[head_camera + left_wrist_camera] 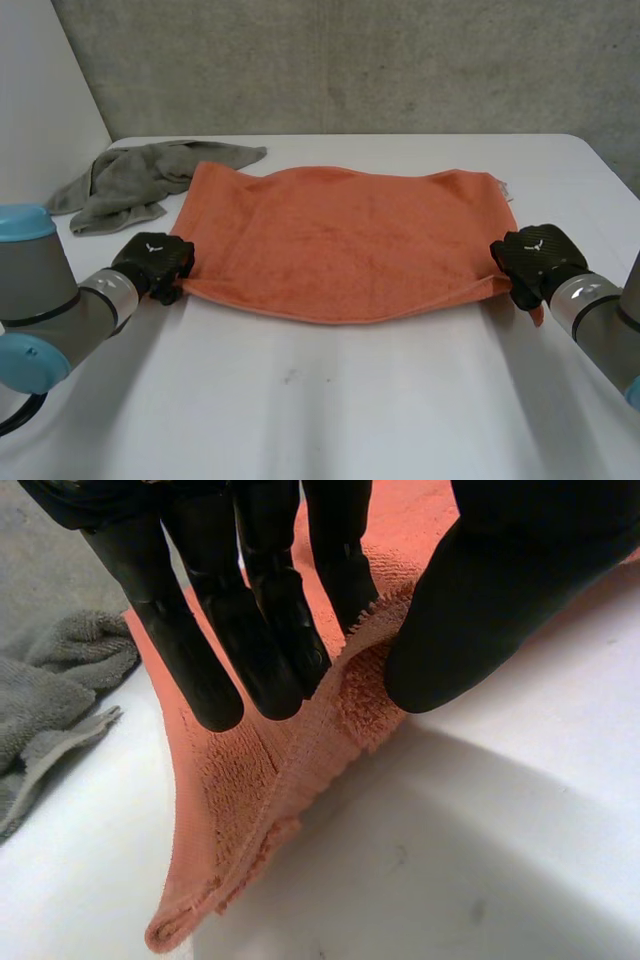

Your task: Fold the laundry.

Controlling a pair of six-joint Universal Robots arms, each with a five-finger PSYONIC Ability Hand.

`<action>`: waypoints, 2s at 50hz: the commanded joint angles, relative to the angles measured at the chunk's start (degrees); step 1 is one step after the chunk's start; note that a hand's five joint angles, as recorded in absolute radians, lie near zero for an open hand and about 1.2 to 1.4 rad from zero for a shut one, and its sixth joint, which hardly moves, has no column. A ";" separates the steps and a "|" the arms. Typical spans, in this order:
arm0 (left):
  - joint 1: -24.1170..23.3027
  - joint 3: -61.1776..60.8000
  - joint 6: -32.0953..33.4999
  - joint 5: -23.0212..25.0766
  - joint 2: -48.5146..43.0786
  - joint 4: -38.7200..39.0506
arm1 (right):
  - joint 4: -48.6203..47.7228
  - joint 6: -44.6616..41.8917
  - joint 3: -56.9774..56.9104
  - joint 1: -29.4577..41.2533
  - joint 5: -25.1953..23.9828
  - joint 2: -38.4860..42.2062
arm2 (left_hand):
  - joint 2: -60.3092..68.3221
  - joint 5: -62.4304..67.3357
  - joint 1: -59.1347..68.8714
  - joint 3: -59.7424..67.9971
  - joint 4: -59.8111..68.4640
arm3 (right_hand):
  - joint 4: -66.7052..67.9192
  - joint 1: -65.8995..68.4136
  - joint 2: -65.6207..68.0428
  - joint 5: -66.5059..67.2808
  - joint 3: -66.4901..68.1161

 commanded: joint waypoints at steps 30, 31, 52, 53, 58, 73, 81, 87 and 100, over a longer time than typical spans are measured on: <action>-14.65 -8.14 26.75 -14.64 13.66 -7.21 | 29.43 -24.10 -8.80 -6.32 2.17 -3.81 | 11.70 13.88 13.92 12.00 11.47 | 11.89 23.05 12.61 13.57 12.11; -14.74 -4.82 26.75 -14.73 10.51 -5.20 | 28.81 -23.39 -10.03 -5.62 2.43 -2.76 | 11.70 13.88 13.92 12.00 11.47 | 11.89 23.05 12.61 13.57 12.11; -15.00 27.64 26.93 -17.98 -18.35 13.35 | 14.66 -22.77 -52.40 3.00 12.19 31.70 | 11.70 13.88 13.92 12.00 11.47 | 11.89 23.05 12.61 13.57 12.11; -15.09 27.73 26.93 -17.89 -18.70 14.50 | 13.61 -22.51 -54.06 3.35 12.45 33.10 | 11.70 13.88 13.92 12.00 11.47 | -7.70 3.46 -6.98 -6.02 -7.48; -15.27 25.98 27.01 -18.07 -19.06 21.18 | 12.29 -21.54 -55.13 4.41 13.86 33.82 | -54.80 -52.63 -52.58 -54.51 -55.03 | -58.11 -46.95 -57.39 -56.43 -57.89; -16.23 6.92 23.59 -21.32 -5.01 27.08 | 13.86 -1.24 -31.00 -1.64 7.20 9.76 | -58.30 -56.12 -56.08 -58.00 -58.53 | -58.11 -46.95 -57.39 -56.43 -57.89; -16.85 -7.14 9.90 -20.97 6.16 27.08 | 17.65 -1.15 -16.29 -9.03 -3.54 5.25 | -58.30 -56.12 -56.08 -58.00 -58.53 | -55.70 -44.54 -54.97 -54.01 -55.48; -17.46 -10.24 3.55 -21.05 8.71 27.08 | 15.55 -0.88 -10.58 -12.55 -6.18 5.16 | -58.30 -56.12 -56.08 -58.00 -58.53 | -39.56 -28.40 -38.84 -37.87 -39.34; -17.90 -10.41 2.93 -20.88 8.28 27.08 | 7.01 -1.85 -9.43 -14.84 -6.36 10.17 | -58.30 -56.12 -56.08 -58.00 -58.53 | -21.24 -10.08 -20.52 -19.56 -21.03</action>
